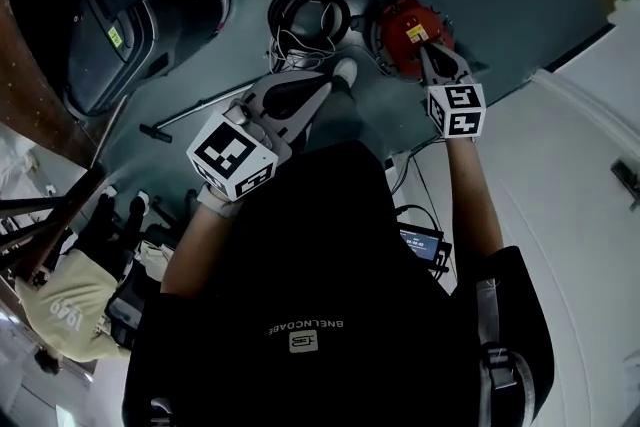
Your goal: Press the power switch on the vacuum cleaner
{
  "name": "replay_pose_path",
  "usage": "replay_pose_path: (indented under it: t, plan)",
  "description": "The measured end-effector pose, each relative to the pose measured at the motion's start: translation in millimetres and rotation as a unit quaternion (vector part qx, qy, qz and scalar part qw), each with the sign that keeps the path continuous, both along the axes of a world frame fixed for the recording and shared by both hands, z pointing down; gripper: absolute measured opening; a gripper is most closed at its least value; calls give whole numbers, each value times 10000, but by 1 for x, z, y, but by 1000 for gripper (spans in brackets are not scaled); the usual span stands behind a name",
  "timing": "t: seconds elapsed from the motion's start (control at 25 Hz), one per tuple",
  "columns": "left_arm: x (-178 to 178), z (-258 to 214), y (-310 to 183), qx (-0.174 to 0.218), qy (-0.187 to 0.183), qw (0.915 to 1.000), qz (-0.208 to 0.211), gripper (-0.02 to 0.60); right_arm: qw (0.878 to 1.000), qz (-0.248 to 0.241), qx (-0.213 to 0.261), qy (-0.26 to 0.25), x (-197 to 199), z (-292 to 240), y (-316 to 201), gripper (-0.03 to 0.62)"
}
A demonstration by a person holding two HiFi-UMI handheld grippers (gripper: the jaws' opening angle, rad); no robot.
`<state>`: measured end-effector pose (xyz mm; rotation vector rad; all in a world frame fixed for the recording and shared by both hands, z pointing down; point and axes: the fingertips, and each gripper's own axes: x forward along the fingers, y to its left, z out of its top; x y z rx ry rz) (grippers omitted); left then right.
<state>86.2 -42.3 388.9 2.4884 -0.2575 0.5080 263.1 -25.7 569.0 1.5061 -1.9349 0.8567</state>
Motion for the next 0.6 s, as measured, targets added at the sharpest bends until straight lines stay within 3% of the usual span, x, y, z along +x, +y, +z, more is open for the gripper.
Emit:
replay_pose_path:
  t: [0.6]
  plan:
    - [-13,61,-2,-295,-286,9981,-451,15,9905,-355,-1286,328,22,177,-9,35]
